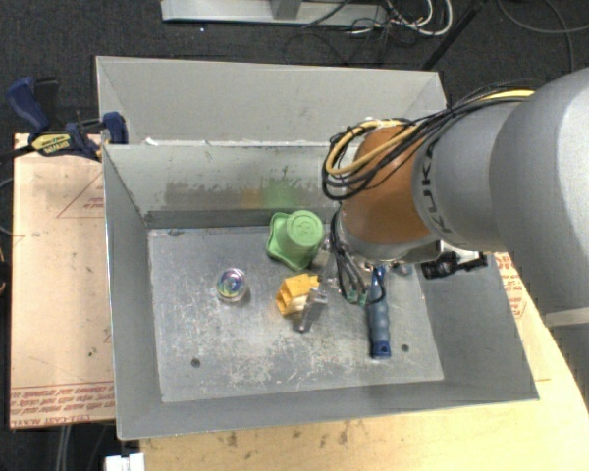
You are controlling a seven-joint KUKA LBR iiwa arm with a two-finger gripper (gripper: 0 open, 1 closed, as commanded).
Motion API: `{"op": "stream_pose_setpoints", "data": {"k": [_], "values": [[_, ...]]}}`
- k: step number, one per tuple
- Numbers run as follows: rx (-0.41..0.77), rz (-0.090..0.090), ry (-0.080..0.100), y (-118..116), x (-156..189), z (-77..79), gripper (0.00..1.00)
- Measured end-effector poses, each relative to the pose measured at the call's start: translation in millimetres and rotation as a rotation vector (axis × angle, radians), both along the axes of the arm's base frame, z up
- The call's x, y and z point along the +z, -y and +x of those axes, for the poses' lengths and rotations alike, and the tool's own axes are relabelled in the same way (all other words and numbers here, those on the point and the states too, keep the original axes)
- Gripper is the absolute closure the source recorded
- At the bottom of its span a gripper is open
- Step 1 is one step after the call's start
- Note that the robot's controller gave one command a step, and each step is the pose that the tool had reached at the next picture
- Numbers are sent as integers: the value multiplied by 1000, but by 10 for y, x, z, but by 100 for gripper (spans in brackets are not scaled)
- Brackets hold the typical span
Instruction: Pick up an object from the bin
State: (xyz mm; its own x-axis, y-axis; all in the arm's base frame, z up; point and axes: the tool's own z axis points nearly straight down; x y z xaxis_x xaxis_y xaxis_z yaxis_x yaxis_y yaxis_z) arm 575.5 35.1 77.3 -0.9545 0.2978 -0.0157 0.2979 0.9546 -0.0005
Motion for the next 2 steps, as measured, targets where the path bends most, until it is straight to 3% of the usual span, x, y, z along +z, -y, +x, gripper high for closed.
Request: {"op": "stream_pose_setpoints", "data": {"k": [1,2], "values": [[1,7,0,-38,10,2,100],[-16,6,-5,30,606,59,100]]}}
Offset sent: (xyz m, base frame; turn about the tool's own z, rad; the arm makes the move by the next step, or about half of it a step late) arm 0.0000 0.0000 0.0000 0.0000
